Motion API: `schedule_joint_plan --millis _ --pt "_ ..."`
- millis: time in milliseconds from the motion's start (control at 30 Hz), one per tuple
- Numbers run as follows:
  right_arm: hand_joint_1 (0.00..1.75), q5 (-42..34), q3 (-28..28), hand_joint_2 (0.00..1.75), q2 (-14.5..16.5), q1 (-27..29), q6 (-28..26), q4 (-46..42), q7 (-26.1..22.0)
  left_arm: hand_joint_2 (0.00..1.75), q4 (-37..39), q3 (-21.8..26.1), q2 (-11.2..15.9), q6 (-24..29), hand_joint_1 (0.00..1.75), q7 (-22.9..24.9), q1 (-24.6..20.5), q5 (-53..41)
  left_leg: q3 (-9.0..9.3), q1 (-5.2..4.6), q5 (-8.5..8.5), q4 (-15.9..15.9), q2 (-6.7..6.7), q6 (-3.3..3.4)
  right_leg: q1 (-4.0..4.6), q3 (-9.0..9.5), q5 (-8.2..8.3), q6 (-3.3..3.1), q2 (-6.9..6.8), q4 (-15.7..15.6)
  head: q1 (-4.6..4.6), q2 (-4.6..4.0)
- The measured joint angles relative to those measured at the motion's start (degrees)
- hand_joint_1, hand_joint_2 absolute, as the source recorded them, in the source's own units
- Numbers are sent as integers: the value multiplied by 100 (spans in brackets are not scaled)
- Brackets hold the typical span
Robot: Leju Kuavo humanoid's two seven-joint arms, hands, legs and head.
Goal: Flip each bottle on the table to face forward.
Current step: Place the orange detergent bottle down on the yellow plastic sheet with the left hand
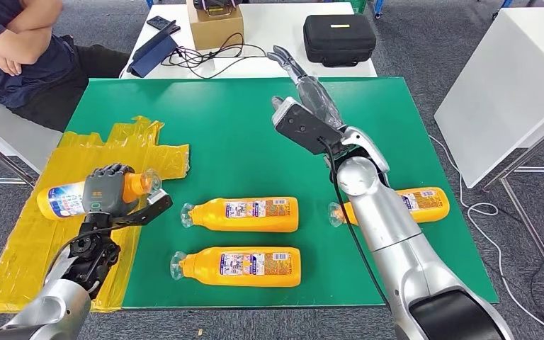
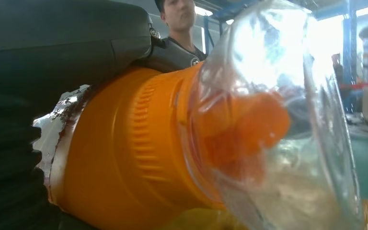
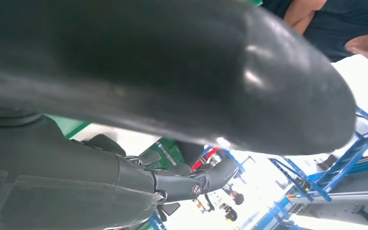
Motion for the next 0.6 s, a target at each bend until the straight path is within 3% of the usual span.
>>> schedule_joint_plan --millis 233,267,367,400,600 --pt "0 -23 84 0 55 -108 48 195 -59 175 553 -95 36 4 175 -91 -38 -5 0 0 0 0 0 0 0 1 0 0 0 0 -1 0" --pt "0 -24 91 0 62 -113 49 216 -61 175 617 -102 40 4 164 -97 -56 -5 0 0 0 0 0 0 0 1 0 0 -1 0 -1 0" --pt "0 -28 105 0 74 -126 50 270 -67 44 801 -115 51 -1 33 -99 -126 -7 1 0 0 0 -1 0 0 1 0 0 -2 0 -1 0" --pt "0 -30 112 0 76 -131 51 287 -69 0 860 -121 56 -5 0 -90 -152 -7 2 0 0 0 -1 0 0 1 0 0 -2 0 -1 0" --pt "0 -39 154 0 91 -151 49 399 -83 0 1109 -155 73 -44 0 -112 -240 89 4 1 1 0 -1 -1 1 2 0 0 -2 2 -1 0"
